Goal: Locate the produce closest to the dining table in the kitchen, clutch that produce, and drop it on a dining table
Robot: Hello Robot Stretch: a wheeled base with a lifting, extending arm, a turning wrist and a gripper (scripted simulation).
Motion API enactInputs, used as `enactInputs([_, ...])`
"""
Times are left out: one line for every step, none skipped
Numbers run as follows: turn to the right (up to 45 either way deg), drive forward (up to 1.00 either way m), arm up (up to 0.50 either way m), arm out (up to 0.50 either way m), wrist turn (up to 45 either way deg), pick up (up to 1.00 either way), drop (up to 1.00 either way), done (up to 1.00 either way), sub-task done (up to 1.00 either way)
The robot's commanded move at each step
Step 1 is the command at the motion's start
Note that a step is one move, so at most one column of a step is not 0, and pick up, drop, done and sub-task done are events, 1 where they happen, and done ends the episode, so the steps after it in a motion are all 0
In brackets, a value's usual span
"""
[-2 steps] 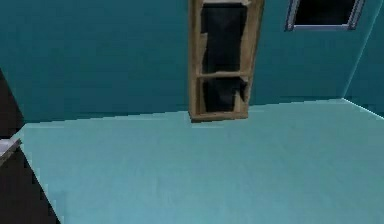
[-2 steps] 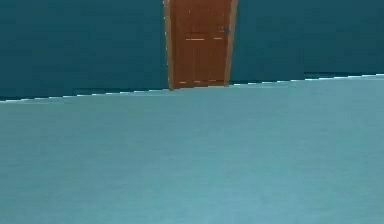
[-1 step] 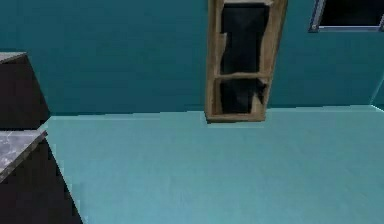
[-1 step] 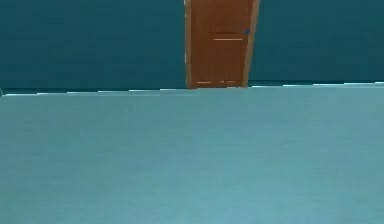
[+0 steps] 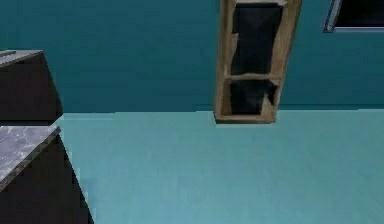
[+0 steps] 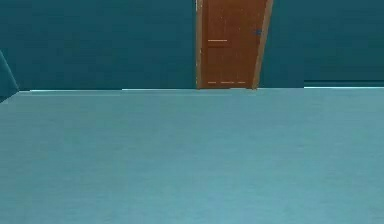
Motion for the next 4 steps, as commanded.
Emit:
enactInputs([0.0,1.0,0.0,0.0,0.0,0.0,0.0,0.0,0.0])
enactInputs([0.0,0.15,0.0,0.0,0.0,0.0,0.0,0.0,0.0])
enactInputs([-36.0,0.0,0.0,0.0,0.0,0.0,0.0,0.0,0.0])
enactInputs([0.0,0.75,0.0,0.0,0.0,0.0,0.0,0.0,0.0])
